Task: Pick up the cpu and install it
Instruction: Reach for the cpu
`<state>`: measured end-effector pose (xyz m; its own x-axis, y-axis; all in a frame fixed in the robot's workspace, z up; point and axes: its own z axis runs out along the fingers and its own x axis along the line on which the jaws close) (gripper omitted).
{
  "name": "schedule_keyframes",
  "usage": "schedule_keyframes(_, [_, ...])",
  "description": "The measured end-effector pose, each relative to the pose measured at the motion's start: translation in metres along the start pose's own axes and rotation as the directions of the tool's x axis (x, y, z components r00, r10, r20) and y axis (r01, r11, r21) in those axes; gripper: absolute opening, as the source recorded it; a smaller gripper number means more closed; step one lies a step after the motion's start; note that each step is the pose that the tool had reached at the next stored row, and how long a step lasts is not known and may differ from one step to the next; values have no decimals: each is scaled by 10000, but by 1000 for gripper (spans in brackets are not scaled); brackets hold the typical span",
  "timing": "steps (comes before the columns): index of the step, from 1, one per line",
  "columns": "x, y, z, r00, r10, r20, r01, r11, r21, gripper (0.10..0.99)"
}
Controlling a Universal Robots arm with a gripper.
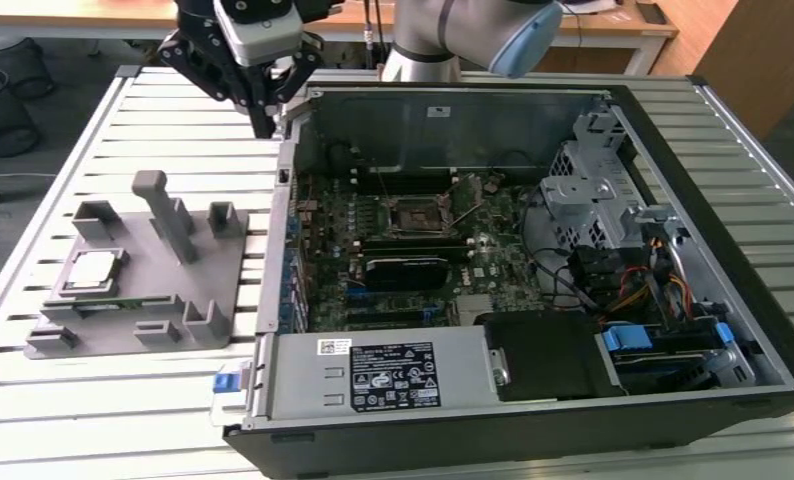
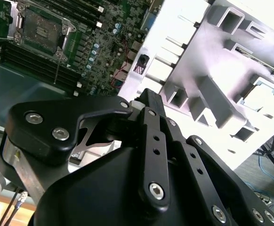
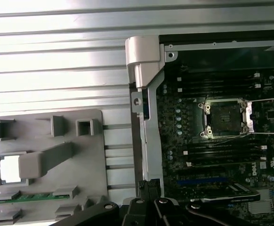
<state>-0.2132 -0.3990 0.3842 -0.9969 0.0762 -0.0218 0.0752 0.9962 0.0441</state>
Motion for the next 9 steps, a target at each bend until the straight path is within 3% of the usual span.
schedule_keyframes(9, [94, -7, 5, 10000, 0, -3, 0, 10000, 0, 106])
